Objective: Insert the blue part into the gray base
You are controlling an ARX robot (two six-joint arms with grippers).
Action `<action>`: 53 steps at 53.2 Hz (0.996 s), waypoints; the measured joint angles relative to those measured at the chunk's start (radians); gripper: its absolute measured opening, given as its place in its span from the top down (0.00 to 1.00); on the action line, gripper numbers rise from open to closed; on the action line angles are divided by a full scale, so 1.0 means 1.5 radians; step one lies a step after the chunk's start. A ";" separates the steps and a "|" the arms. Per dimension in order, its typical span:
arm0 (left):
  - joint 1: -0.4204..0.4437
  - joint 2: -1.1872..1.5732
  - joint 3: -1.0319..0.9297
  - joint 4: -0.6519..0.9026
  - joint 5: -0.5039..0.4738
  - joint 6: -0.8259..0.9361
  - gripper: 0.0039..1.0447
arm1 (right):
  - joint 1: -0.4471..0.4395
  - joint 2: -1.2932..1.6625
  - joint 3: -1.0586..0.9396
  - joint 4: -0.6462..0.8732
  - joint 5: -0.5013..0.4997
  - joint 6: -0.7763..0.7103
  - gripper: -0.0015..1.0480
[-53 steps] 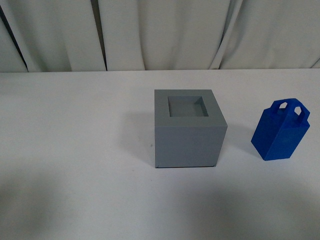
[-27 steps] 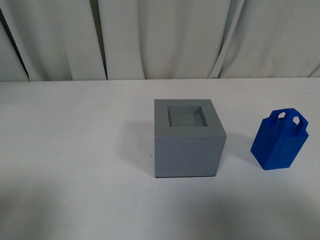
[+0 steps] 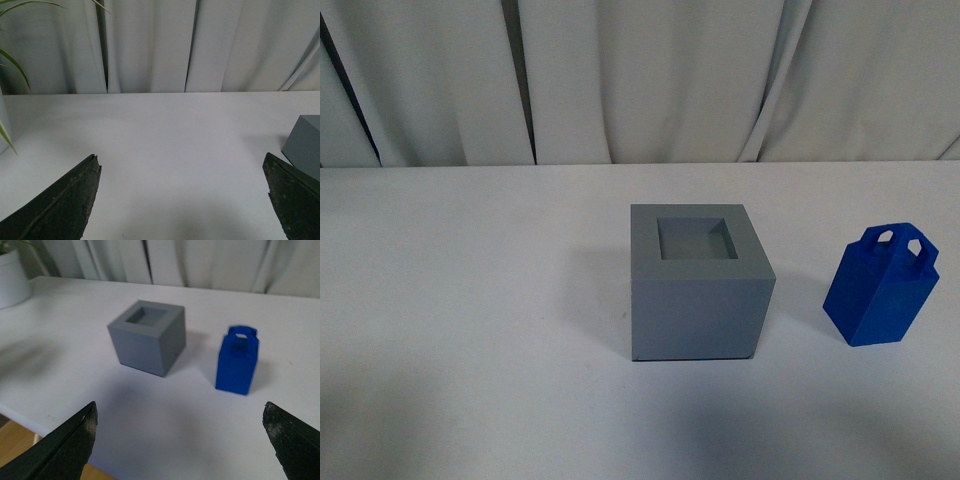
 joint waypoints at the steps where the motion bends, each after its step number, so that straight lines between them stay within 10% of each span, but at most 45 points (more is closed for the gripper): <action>1: 0.000 0.000 0.000 0.000 0.000 0.000 0.06 | 0.004 0.018 0.011 0.012 -0.002 -0.002 0.07; 26: 0.000 0.000 0.000 0.000 0.000 0.000 0.06 | 0.171 0.500 0.368 -0.050 0.125 -0.260 0.07; 53: 0.000 0.000 0.000 0.000 0.000 0.000 0.06 | 0.220 0.911 0.842 -0.507 0.242 -0.683 0.07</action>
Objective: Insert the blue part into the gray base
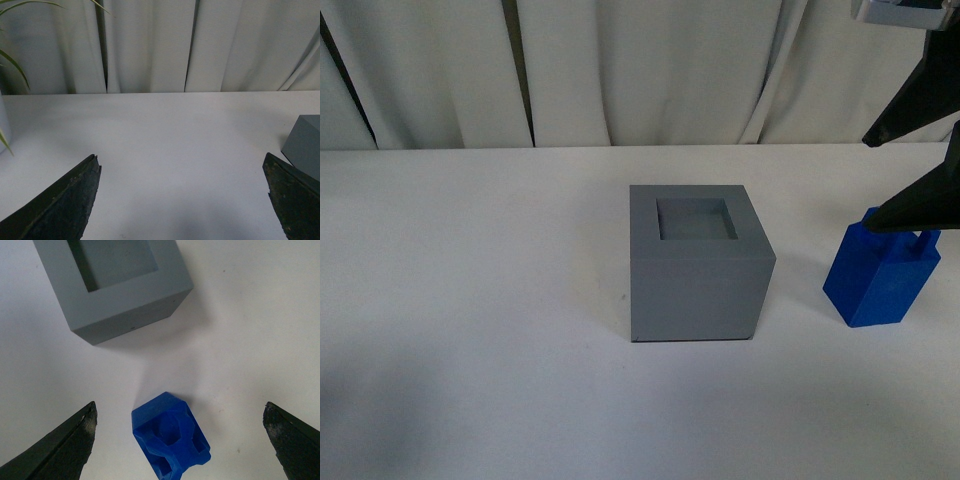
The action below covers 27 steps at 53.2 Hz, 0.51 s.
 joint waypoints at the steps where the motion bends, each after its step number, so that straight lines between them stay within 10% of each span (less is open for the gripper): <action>1: 0.000 0.000 0.000 0.000 0.000 0.000 0.06 | 0.001 0.008 0.011 -0.011 0.005 -0.012 0.07; 27: 0.000 0.000 0.000 0.000 0.000 0.000 0.06 | 0.019 0.172 0.186 -0.206 0.147 -0.179 0.07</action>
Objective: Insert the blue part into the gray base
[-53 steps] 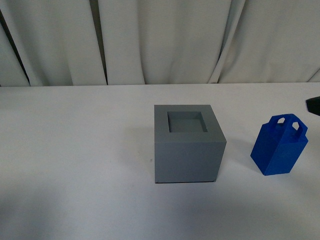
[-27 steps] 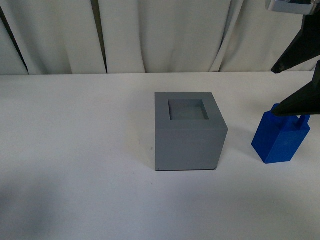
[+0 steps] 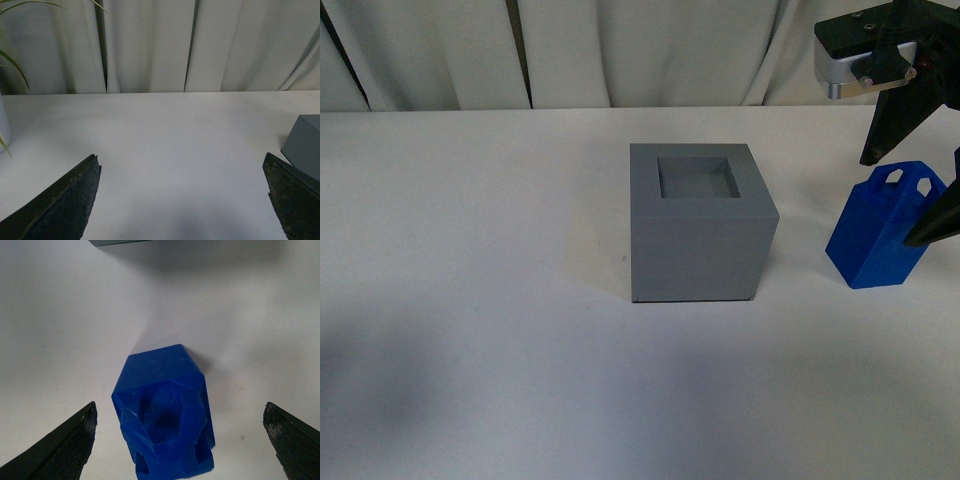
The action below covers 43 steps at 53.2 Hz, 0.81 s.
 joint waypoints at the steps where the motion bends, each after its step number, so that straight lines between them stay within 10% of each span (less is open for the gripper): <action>1: 0.000 0.000 0.000 0.000 0.000 0.000 0.06 | 0.000 0.001 0.001 -0.002 0.001 -0.001 0.07; 43: 0.000 0.000 0.000 0.000 0.000 0.000 0.06 | 0.013 0.035 -0.002 0.017 0.042 -0.030 0.07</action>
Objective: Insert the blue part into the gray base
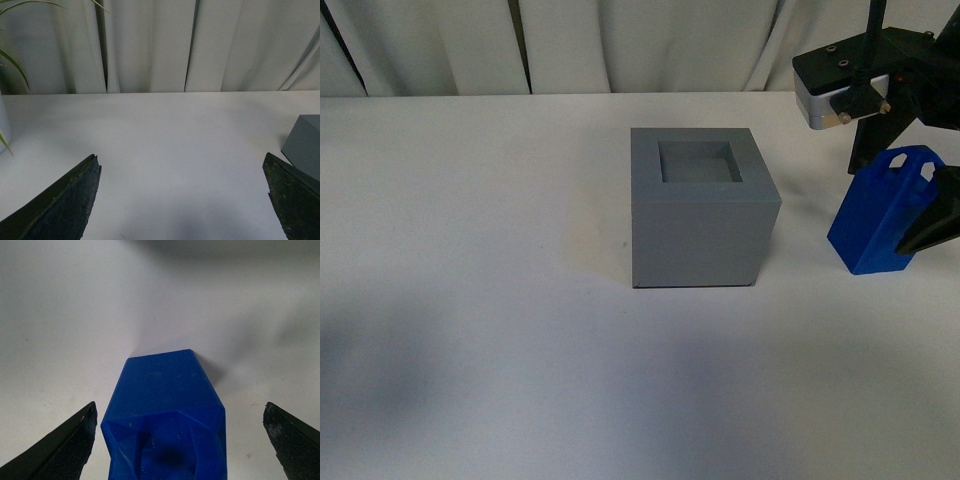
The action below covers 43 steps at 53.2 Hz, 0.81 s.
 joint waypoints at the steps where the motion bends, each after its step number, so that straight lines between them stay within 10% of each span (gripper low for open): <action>1: 0.000 0.000 0.000 0.000 0.000 0.000 0.06 | 0.000 0.000 -0.001 0.000 0.000 0.000 0.07; 7: 0.000 0.000 0.000 0.000 0.000 0.000 0.06 | 0.000 0.000 -0.004 0.002 0.001 0.000 0.09; 21: 0.000 0.000 0.000 0.000 0.000 0.000 0.06 | 0.000 0.000 -0.001 -0.006 -0.005 0.000 0.54; 43: 0.000 0.000 0.000 0.000 0.000 0.000 0.06 | 0.014 -0.020 0.126 -0.105 -0.053 0.022 0.55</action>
